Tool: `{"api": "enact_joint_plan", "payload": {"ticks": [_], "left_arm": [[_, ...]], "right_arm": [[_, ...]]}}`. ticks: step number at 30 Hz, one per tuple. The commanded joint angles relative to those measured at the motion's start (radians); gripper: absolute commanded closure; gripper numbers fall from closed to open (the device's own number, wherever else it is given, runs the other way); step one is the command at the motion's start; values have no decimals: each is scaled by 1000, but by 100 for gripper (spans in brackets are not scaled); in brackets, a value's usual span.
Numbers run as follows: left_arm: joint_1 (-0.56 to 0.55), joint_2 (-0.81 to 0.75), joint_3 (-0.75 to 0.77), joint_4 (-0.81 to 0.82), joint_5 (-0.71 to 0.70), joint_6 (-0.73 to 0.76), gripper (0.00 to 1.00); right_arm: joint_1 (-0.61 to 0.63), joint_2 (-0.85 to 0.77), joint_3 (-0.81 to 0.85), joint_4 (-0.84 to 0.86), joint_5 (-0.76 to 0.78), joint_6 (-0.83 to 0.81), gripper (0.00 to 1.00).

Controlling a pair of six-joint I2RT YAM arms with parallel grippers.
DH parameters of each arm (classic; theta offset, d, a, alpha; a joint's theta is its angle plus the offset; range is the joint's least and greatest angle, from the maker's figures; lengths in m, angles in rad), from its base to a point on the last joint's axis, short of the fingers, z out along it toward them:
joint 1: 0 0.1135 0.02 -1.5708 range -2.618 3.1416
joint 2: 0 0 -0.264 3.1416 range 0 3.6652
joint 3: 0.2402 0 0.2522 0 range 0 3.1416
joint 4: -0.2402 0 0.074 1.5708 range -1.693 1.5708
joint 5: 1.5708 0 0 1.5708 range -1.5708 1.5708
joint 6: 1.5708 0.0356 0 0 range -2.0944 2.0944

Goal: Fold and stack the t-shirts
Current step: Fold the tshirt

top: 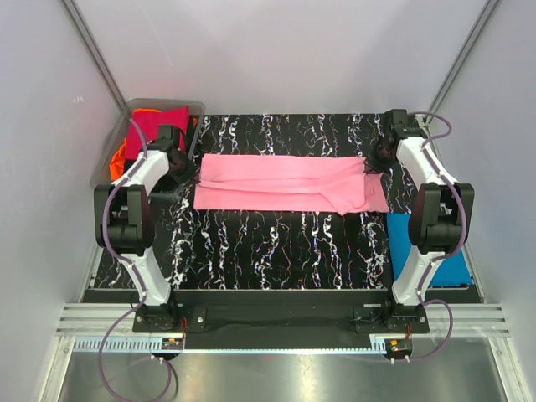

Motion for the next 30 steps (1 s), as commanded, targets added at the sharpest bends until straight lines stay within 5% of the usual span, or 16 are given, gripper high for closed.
{"api": "enact_joint_plan", "payload": {"ticks": [1, 30], "left_arm": [[9, 32, 43, 40, -52, -5, 100], [8, 107, 85, 40, -72, 1, 93]], "right_arm": [[-24, 8, 46, 19, -9, -23, 100], [-63, 190, 180, 25, -36, -17, 100]]}}
